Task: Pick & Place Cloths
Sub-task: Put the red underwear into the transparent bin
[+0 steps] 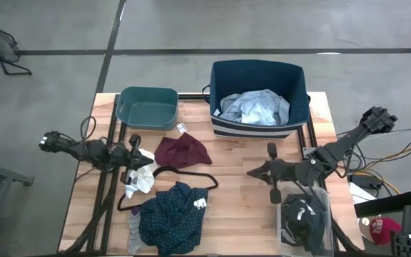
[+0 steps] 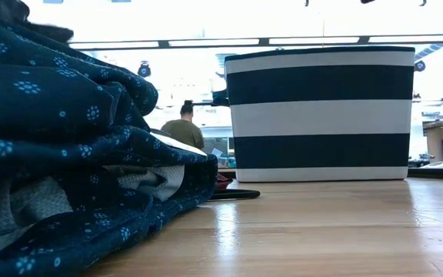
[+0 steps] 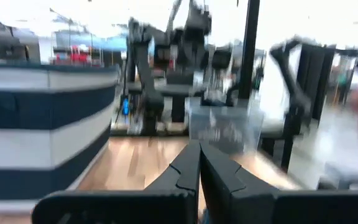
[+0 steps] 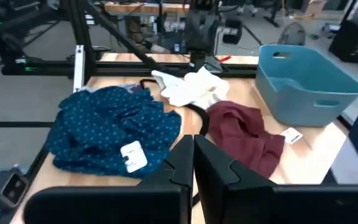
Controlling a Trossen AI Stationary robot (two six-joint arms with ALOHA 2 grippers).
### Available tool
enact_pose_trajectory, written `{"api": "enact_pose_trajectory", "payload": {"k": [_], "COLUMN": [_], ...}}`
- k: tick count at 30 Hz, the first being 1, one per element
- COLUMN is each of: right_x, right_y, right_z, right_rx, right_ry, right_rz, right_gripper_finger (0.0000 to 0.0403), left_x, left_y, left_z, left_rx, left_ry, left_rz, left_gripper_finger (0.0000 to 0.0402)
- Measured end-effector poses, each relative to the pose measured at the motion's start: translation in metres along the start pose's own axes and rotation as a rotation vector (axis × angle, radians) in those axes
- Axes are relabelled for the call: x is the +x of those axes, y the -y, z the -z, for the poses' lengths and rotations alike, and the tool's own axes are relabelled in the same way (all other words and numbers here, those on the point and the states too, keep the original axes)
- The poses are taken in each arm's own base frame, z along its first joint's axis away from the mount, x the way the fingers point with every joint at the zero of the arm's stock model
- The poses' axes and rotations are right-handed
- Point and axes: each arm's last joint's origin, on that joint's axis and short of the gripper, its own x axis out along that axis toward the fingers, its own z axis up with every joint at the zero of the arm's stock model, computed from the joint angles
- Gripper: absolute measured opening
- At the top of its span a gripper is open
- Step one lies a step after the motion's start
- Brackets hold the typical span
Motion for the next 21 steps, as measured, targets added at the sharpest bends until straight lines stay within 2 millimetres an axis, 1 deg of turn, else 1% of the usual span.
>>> {"api": "enact_pose_trajectory", "payload": {"k": [3,6,8,9,11,14,17,21], "right_x": [-0.001,0.002,0.004,0.006,0.009,0.011,0.012,0.012], "right_y": [0.003,0.002,0.001,0.0,-0.001,-0.003,-0.003,-0.003], "right_z": [0.008,0.014,0.016,0.017,0.019,0.021,0.021,0.019], "right_rx": [-0.003,0.01,0.015,0.014,0.01,0.004,0.007,0.017], "right_ry": [-0.012,-0.033,-0.043,-0.048,-0.057,-0.065,-0.061,-0.046], "right_rz": [-0.001,0.005,0.007,0.008,0.011,0.014,0.02,0.017], "right_gripper_finger": [0.0008,0.0008,0.0008,0.0008,0.0008,0.0008,0.0008,0.0008], "left_x": [-0.001,-0.005,-0.007,-0.007,-0.003,0.005,0.012,0.024], "left_y": [0.0,-0.001,-0.001,-0.001,-0.001,0.0,0.001,0.002], "left_z": [-0.014,-0.03,-0.037,-0.038,-0.037,-0.026,-0.026,-0.026], "left_rx": [-0.094,-0.138,-0.175,-0.18,-0.188,-0.2,-0.186,-0.145], "left_ry": [0.146,0.313,0.376,0.37,0.295,0.133,0.072,-0.056], "left_rz": [-0.002,-0.014,-0.006,-0.006,-0.008,-0.038,-0.066,-0.131], "left_gripper_finger": [0.0014,0.0014,0.0012,0.0012,0.0011,0.002,0.0045,0.0093]}}
